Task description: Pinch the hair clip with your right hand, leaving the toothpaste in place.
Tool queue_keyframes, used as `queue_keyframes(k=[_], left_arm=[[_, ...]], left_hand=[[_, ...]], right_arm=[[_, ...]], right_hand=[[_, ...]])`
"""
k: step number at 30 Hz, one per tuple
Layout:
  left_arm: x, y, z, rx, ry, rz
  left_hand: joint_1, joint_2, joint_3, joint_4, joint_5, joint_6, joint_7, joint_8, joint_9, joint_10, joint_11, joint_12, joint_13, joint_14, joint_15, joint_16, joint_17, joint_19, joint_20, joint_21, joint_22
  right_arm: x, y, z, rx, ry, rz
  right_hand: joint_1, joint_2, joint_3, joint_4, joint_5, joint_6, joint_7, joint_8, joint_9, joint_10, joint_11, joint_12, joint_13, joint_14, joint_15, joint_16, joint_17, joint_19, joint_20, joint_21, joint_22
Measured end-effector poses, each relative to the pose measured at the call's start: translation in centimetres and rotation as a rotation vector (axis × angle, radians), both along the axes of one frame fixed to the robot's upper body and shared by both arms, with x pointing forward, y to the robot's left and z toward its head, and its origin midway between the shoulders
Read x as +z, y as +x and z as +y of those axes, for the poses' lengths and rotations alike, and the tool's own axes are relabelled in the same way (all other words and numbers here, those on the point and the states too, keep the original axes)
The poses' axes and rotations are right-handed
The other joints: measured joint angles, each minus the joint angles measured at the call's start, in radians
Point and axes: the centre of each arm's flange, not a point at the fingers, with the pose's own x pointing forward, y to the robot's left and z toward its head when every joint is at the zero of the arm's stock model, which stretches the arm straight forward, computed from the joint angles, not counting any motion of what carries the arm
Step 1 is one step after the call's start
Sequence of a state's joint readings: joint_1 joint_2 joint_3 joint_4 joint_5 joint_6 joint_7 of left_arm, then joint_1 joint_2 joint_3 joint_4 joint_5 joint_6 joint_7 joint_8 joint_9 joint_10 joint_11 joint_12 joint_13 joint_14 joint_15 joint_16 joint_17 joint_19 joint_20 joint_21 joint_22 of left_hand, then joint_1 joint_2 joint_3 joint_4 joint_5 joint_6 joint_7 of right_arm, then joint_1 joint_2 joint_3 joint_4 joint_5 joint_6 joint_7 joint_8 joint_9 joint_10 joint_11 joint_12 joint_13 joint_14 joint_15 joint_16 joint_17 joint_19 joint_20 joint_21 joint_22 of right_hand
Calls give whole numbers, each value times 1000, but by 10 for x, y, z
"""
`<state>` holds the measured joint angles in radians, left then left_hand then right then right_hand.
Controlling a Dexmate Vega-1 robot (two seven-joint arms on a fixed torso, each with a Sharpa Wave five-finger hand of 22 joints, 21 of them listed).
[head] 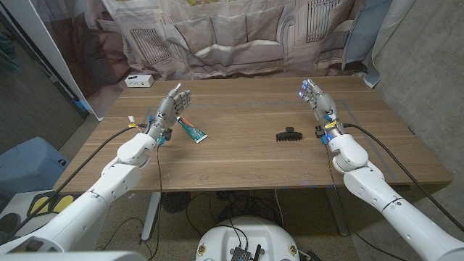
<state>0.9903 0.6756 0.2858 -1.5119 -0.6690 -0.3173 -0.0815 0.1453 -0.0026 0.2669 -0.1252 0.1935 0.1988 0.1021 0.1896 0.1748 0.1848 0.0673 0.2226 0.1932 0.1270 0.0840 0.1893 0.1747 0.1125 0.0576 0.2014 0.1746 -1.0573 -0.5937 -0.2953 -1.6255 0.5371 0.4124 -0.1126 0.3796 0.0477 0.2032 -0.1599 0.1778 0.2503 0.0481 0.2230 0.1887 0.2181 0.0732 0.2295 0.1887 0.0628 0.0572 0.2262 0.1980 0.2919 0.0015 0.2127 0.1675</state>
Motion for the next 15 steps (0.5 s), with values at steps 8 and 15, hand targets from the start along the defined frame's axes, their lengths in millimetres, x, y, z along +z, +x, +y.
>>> queue_keyframes(k=[8,15], left_arm=[[3,0,-13,-17,-5,5],[2,-2,-18,-17,-20,19]], left_hand=[[5,5,0,0,0,9,2,0,0,8,2,0,0,4,4,0,0,0,0,0,0],[5,5,3,-3,0,10,3,0,0,12,-2,0,0,7,3,0,0,0,0,0,0]], right_arm=[[1,-10,-7,21,-31,-27],[-1,-18,-18,14,-52,-40]], right_hand=[[14,-4,4,-4,0,0,-7,0,0,6,-17,0,0,2,2,0,0,5,2,0,0],[29,-5,8,-8,0,9,-16,0,0,11,-33,0,0,11,0,0,0,10,8,0,0]])
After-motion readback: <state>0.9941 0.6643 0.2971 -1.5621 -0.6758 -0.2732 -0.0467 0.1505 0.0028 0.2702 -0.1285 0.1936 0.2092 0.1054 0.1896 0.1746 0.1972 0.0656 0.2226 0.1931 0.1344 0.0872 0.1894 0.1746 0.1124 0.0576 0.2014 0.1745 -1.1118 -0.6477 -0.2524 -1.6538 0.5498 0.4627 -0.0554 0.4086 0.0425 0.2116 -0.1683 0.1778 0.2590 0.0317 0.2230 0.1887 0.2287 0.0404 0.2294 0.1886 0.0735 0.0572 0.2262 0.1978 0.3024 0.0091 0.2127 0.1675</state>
